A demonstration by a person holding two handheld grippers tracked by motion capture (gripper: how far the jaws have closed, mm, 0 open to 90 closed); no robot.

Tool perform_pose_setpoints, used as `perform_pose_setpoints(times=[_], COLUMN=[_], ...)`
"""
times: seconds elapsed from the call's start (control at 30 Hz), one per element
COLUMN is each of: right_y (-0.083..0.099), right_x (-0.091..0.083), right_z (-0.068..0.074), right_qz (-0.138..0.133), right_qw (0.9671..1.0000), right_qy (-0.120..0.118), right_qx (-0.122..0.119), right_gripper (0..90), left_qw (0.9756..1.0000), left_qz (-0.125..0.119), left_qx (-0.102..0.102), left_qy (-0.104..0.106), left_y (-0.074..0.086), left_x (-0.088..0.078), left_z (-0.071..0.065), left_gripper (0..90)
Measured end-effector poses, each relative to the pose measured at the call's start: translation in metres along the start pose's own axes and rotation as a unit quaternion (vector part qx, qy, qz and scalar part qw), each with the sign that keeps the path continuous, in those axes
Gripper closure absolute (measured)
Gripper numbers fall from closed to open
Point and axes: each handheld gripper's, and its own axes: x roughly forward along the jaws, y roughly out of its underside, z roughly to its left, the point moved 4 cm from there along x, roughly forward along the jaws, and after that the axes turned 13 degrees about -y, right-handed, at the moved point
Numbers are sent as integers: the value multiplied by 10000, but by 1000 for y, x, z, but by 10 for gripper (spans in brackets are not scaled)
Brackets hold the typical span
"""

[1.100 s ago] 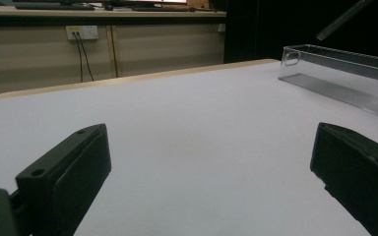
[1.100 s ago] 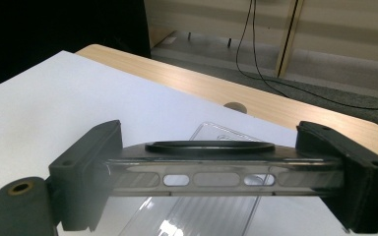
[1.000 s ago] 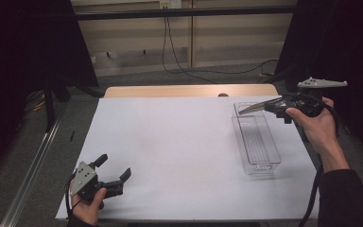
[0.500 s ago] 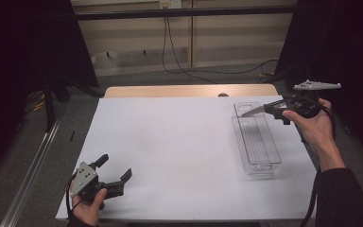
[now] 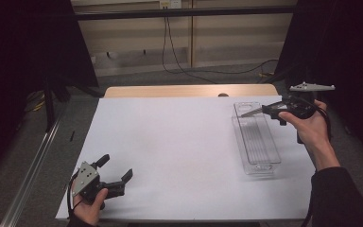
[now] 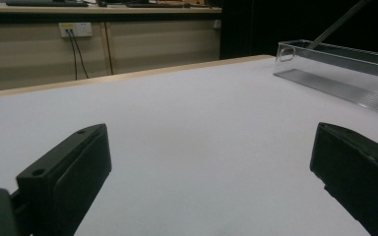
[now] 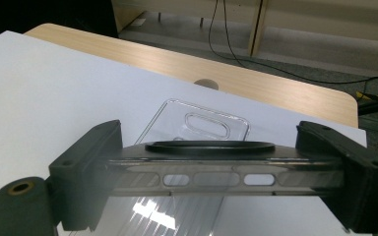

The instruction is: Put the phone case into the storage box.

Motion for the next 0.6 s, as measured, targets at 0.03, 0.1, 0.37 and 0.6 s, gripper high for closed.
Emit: perform_pose_setpoints(times=[0.03,0.1,0.37,0.6], right_y=[0,0,1,1], right_x=[2,5,17,28], right_z=[0,0,0,1], right_qz=[27,57,164,260], right_qw=[10000,10000,9997,9992], right_qy=[5,31,125,245], right_qx=[-11,-1,90,186], right_gripper=[115,115,115,115], left_qw=[10000,10000,10000,10000], left_qz=[-4,3,2,3], left_qx=[1,1,39,37], left_qy=[-4,6,6,0], left_y=[0,0,0,0], left_x=[0,0,0,0], left_z=[0,0,0,0], left_gripper=[20,20,20,20])
